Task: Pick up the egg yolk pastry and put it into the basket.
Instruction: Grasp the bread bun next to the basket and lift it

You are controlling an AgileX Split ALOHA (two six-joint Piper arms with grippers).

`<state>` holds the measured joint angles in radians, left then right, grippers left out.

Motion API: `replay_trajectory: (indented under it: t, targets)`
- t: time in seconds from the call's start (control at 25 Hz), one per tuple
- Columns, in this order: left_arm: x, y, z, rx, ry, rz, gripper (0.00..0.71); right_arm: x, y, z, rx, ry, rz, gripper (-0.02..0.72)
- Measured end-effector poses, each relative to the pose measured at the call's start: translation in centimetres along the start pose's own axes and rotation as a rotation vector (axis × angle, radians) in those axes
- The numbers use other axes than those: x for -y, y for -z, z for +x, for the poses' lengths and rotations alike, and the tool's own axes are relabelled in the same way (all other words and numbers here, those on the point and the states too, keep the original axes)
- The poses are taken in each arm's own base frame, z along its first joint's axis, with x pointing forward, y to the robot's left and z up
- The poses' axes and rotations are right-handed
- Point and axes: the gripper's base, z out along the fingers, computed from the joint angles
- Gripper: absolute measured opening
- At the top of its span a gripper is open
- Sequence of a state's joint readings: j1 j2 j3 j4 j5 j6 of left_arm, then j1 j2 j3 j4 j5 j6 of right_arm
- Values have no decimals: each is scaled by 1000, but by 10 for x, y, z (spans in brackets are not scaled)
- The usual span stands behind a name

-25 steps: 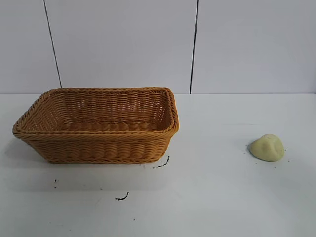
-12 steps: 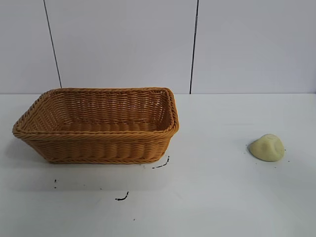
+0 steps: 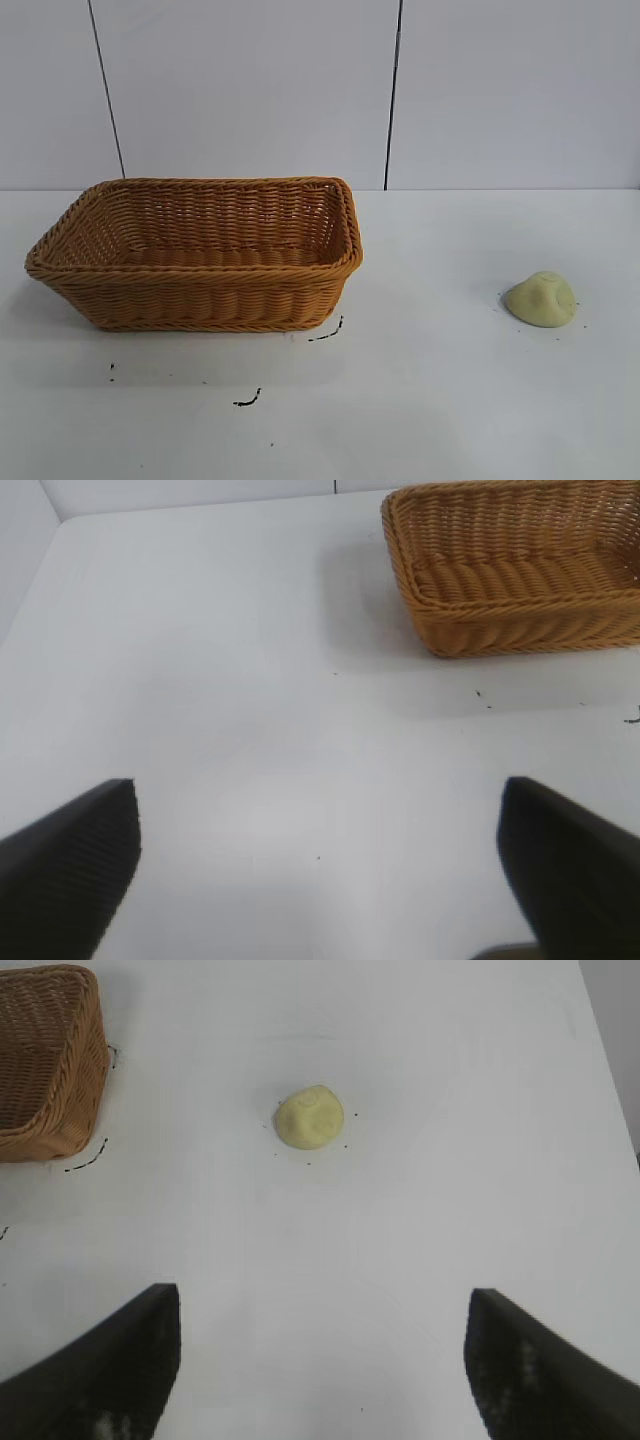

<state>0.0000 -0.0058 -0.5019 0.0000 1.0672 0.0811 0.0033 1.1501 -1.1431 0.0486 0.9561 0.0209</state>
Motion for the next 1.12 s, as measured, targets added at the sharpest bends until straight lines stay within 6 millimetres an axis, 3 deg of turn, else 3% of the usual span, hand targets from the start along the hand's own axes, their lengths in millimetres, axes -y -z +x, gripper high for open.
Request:
replay_trajectory:
  t: [0.16, 0.2, 0.28, 0.32, 0.52, 0.68, 0.84, 0.96, 1.12]
  targets:
    - [0, 0, 0, 0, 0, 0, 697, -1, -44, -42, -87, -5, -6, 562]
    - [0, 0, 0, 0, 0, 0, 697, -1, -44, -42, -87, -5, -6, 562]
    - [0, 0, 0, 0, 0, 0, 697, -1, -71, -55, -164, 11, -5, 562]
    - [0, 0, 0, 0, 0, 0, 697, 0, -99, -62, -232, 22, -5, 562]
    - [0, 0, 0, 0, 0, 0, 697, 2, -163, -59, -384, 53, -9, 562]
    - [0, 0, 0, 0, 0, 0, 697, -3, -194, -49, -459, 94, -21, 562]
    - [0, 0, 0, 0, 0, 0, 697, -22, -208, -45, -470, 148, -43, 568]
    - [0, 0, 0, 0, 0, 0, 697, -32, -216, -41, -482, 174, -54, 629]
    - [0, 0, 0, 0, 0, 0, 697, -31, -233, -35, -497, 183, -39, 670]
